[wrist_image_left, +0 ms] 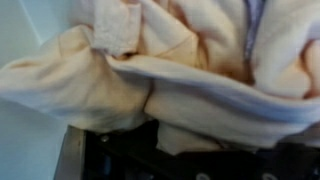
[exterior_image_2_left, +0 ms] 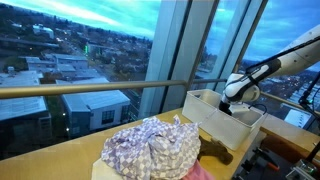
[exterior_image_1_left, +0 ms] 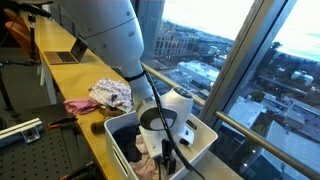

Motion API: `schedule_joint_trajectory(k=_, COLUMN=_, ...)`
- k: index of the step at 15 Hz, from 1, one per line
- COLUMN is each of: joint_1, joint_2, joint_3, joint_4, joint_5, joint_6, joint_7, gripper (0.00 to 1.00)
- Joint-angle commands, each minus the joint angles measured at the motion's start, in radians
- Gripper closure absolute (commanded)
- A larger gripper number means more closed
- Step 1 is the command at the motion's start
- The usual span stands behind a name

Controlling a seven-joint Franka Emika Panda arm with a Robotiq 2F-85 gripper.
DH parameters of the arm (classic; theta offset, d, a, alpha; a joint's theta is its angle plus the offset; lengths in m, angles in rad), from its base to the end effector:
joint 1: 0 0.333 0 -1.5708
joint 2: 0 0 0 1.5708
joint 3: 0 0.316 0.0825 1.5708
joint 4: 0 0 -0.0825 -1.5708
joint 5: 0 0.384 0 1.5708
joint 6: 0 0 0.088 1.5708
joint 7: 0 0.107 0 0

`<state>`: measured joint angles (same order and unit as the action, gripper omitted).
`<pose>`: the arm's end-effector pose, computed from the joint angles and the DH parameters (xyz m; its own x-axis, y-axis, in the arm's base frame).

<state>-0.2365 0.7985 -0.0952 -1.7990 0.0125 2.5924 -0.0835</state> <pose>0.6073 -0.2066 0.1031 0.9735 -0.2285 -0.0073 -0.2276 -0.9718 0.0612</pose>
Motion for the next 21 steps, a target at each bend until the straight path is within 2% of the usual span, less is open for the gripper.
schedule_joint_trajectory(k=1, joint_1=-0.016, joint_2=0.006, joint_3=0.009, joint_4=-0.009, joint_5=0.02, joint_6=-0.009, joint_7=-0.003, gripper=0.55)
schedule_joint_trajectory(k=5, joint_1=-0.006, joint_2=-0.081, joint_3=-0.002, joint_4=-0.023, joint_5=0.013, joint_6=-0.038, joint_7=0.003, gripper=0.81)
schedule_joint_trajectory(k=8, joint_1=0.004, joint_2=-0.212, joint_3=0.008, joint_4=-0.045, joint_5=0.023, joint_6=-0.076, joint_7=0.006, gripper=1.0)
schedule_joint_trajectory(k=15, joint_1=0.069, joint_2=-0.476, joint_3=0.062, joint_4=-0.082, joint_5=0.048, joint_6=-0.07, joint_7=0.005, gripper=1.0)
schedule_joint_trajectory(k=21, joint_1=0.202, joint_2=-0.682, joint_3=0.148, joint_4=-0.154, joint_5=0.055, joint_6=-0.094, joint_7=0.01, gripper=1.0)
